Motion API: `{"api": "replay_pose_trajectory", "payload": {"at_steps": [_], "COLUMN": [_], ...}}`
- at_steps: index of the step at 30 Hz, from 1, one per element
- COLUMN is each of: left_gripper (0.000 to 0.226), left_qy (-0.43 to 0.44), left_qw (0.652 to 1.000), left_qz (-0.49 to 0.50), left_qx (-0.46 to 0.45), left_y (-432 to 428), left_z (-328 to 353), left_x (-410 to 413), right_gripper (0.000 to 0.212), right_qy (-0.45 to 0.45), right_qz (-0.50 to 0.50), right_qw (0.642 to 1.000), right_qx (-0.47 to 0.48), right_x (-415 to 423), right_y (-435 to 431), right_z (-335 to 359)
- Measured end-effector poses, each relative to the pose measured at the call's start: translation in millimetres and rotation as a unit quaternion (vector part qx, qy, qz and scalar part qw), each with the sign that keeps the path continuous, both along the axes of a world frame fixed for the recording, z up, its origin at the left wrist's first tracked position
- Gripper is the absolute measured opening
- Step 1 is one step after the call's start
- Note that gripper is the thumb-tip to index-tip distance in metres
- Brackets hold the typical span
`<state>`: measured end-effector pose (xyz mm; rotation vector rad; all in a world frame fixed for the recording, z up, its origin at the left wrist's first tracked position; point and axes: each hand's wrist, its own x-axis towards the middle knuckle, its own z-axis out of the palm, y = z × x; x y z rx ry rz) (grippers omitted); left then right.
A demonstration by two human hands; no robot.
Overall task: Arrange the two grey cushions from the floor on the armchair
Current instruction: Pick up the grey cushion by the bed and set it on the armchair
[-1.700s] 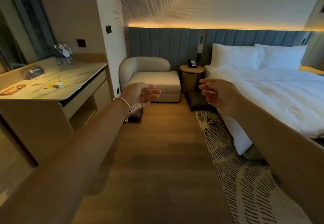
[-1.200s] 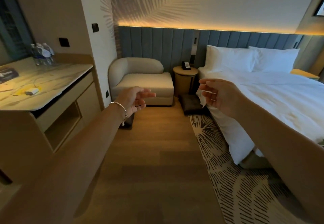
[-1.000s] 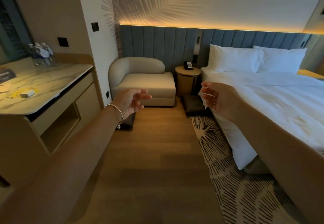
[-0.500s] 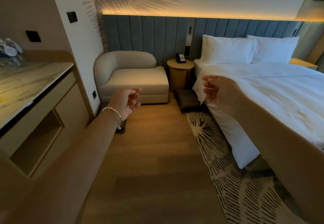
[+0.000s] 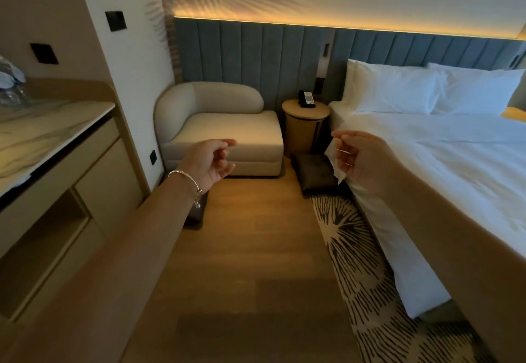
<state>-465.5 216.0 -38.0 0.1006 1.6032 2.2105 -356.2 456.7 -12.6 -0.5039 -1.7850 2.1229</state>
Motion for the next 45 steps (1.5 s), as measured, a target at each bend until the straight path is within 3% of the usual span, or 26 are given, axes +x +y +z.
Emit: {"api": "replay_pose_trajectory", "payload": {"at_steps": [9,18,30,45], "left_gripper": [0.022,0.022,0.018,0.015], "left_qy": [-0.026,-0.025,-0.007,-0.003], "left_qw": [0.999,1.0,0.996,0.995], "left_qz": [0.037,-0.007,-0.087,-0.094], "left_qx": [0.018,0.002,0.019,-0.024], "left_y": [3,23,123,265], "left_z": [-2,-11,-24,-28], "left_x": [-109,-233,-382,-560], "right_gripper": [0.022,0.022,0.025,0.025], "right_qy": [-0.008,0.0,-0.013,-0.015], "right_qz": [0.026,-0.005,-0.063,-0.066], "right_qw": [0.998,0.998,0.998,0.997], "right_qx": [-0.051,-0.07,-0.012,0.028], "right_x": [-133,-245,-364,-522], "right_y": [11,20,119,255], "right_z": [-6,-14,-30,-20]}}
